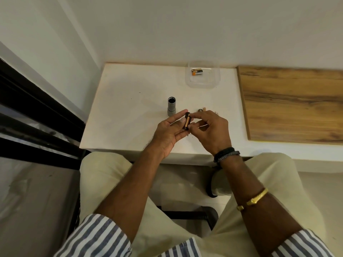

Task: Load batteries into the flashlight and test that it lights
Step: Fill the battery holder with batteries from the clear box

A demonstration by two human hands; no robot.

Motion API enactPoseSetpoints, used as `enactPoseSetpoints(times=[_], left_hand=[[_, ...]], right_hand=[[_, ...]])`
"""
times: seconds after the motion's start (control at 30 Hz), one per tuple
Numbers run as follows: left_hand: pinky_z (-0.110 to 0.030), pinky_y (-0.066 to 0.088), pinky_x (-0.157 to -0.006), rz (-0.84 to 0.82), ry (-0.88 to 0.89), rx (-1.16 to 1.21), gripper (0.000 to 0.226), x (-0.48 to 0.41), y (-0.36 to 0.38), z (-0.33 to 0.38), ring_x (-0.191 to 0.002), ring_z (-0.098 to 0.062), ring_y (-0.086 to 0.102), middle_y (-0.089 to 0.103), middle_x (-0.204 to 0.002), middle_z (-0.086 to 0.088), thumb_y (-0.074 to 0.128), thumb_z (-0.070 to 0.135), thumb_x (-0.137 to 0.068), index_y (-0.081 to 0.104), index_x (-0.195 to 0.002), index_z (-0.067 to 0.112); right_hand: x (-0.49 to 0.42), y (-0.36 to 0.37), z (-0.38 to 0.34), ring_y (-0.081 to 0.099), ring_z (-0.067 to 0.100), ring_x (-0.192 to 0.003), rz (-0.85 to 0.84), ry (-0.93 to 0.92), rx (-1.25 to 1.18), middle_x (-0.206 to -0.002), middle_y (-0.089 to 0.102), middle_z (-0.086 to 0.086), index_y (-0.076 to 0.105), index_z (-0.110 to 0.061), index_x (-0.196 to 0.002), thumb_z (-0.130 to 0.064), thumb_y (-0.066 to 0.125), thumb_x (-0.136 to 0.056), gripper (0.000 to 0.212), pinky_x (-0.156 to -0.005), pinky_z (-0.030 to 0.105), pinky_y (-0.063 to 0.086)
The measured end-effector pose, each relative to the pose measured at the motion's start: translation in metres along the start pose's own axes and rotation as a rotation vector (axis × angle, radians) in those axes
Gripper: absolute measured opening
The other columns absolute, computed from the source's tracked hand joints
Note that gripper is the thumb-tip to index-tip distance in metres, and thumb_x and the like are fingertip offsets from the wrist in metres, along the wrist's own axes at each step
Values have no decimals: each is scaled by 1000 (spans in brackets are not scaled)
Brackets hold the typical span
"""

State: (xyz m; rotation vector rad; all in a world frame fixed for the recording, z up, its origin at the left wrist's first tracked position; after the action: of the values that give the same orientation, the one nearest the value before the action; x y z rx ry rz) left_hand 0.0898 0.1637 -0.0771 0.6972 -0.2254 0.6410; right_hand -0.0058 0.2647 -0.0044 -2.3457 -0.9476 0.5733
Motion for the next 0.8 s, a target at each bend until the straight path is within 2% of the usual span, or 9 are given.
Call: enactPoseSetpoints(times=[0.1, 0.23, 0.47, 0.6, 0.8], left_hand=[[-35, 61, -88, 20, 16, -67, 30, 1, -2, 1, -115, -28, 71, 76, -119, -9, 62, 11, -99, 68, -127, 19], [-42, 60, -93, 45, 14, -190, 36, 1, -4, 0, -109, -27, 73, 75, -119, -12, 64, 7, -97, 64, -133, 13], [-40, 62, -87, 86, 16, -312, 35, 0, -4, -1, -100, -29, 76, 77, -112, -15, 69, 9, -94, 67, -129, 10], [-34, 64, -79, 104, 33, -371, 34, -1, -7, 4, -94, -25, 78, 79, -104, -8, 72, 10, -92, 69, -126, 10], [-34, 64, -78, 141, 37, -389, 33, -1, -9, 3, -92, -22, 78, 80, -102, -6, 74, 10, -90, 71, -123, 11]], right_hand=[[0, 1, 1, 70, 15, -76, -9, -13, 67, -101, 75, 4, 77, -16, -111, -20, 80, -84, 27, -83, 41, 62], [1, 7, 2, 73, 22, -79, -64, -16, 170, -104, 75, 9, 76, -12, -113, -27, 79, -85, 32, -84, 44, 61], [8, 19, -4, 71, 24, -87, -95, -84, 296, -109, 73, 6, 71, -12, -117, -25, 68, -91, 29, -78, 43, 60], [9, 24, -7, 72, 26, -89, -109, -103, 305, -107, 76, 7, 70, -11, -119, -24, 66, -93, 30, -80, 40, 60], [11, 23, -7, 74, 24, -84, -63, -127, 231, -102, 77, 5, 72, -13, -116, -18, 69, -88, 28, -78, 39, 62]])
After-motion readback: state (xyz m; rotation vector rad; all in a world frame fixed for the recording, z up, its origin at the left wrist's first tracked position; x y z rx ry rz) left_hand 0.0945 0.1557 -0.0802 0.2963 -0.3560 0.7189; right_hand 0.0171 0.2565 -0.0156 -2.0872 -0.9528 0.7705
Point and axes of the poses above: each hand's wrist, its own x-axis away from the middle knuckle, its own y-axis out of the palm, z = x × y, the point moved 7 cm from there along -x, towards the middle knuckle
